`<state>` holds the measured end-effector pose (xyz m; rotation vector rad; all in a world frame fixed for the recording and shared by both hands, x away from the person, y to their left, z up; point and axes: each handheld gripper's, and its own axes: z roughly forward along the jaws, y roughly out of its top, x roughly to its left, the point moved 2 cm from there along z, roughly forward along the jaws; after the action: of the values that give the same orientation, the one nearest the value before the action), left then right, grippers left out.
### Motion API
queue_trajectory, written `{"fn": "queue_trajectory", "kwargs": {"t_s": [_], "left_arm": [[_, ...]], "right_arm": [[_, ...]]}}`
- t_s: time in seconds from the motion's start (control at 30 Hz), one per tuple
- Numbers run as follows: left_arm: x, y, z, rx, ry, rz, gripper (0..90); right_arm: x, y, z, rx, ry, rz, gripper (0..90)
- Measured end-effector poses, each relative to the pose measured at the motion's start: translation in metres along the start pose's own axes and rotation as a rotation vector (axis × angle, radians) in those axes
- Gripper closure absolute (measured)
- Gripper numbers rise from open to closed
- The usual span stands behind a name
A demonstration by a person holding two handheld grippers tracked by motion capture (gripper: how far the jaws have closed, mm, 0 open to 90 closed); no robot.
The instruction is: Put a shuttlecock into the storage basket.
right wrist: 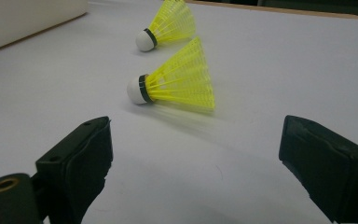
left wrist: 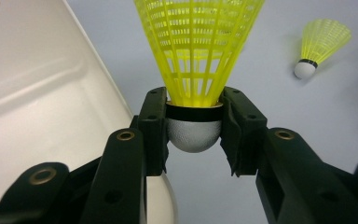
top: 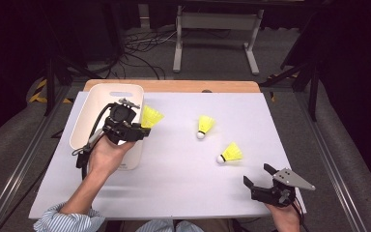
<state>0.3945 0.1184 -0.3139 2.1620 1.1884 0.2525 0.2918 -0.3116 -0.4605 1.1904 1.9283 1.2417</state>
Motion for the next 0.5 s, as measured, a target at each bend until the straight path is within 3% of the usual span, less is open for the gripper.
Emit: {"fn": "queue_trajectory", "kwargs": {"t_s": [0.5], "left_arm": [[0.02, 0.0, -0.009, -0.023, 0.023, -0.051, 64.5]], "right_arm": [[0.0, 0.0, 0.0, 0.0, 0.0, 0.0, 10.1]]}}
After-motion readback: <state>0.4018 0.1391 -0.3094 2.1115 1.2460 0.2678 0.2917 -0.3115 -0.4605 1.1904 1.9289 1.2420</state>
